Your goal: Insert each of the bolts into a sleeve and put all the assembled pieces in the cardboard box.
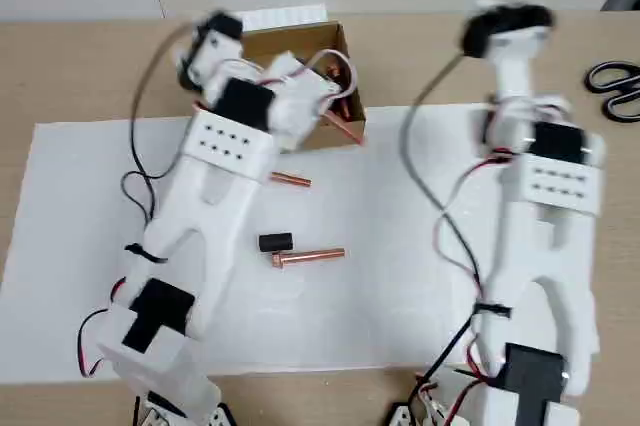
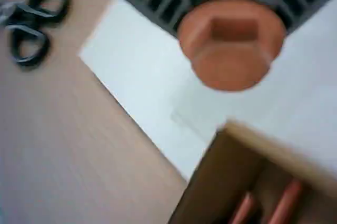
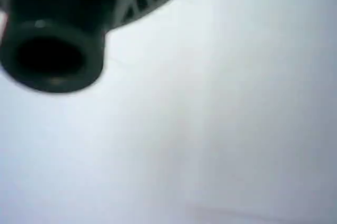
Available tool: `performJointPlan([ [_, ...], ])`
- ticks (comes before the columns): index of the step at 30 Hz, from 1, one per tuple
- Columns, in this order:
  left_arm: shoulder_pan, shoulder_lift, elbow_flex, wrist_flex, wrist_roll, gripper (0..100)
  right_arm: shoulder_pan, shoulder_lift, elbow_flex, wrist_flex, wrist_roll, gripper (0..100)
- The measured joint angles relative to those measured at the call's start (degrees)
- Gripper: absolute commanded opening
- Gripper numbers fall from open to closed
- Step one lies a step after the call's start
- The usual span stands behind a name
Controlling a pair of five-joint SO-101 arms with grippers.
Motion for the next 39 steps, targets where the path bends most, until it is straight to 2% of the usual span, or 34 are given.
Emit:
performJointPlan([
  [5, 0.1, 0.0, -1.7, -6.8, -26.9, 1, 1.9, 0.0, 3.4, 3.0, 3.3, 0.3],
  [8, 1.0, 0.0, -1.7, -10.3, -33.7, 1, -0.6, -2.0, 10.4, 0.4, 3.3, 0.3],
  [12, 2.0, 0.1, -6.2, -10.8, -35.4, 1, -8.0, -14.6, 18.8, -7.6, 1.1, 0.3],
  [16, 2.2, 0.1, -14.9, -9.3, -35.6, 1, -19.3, -33.5, 31.5, -15.9, -7.1, 0.3],
  [19, 2.2, 0.1, -20.2, -6.3, -34.5, 1, -24.2, -46.9, 46.9, -29.9, -9.7, 0.2],
  [22, 2.2, 0.0, -22.1, -4.5, -30.9, 1, -25.5, -57.3, 63.5, -47.6, -10.2, 0.2],
  [24, 3.1, 0.0, -22.2, -4.1, -29.8, 1, -26.0, -63.1, 71.7, -54.9, -10.5, 0.2],
  [27, 7.3, 0.0, -22.2, -4.0, -29.9, 1, -25.3, -69.2, 78.6, -58.2, -10.5, 0.2],
  [33, 14.6, 0.0, -22.2, -4.0, -36.3, 1, -21.5, -75.6, 82.4, -59.3, -10.5, 0.2],
  [39, 18.4, 0.0, -22.2, -4.0, -41.1, 1, -20.7, -76.3, 82.4, -51.9, -11.4, 0.2],
])
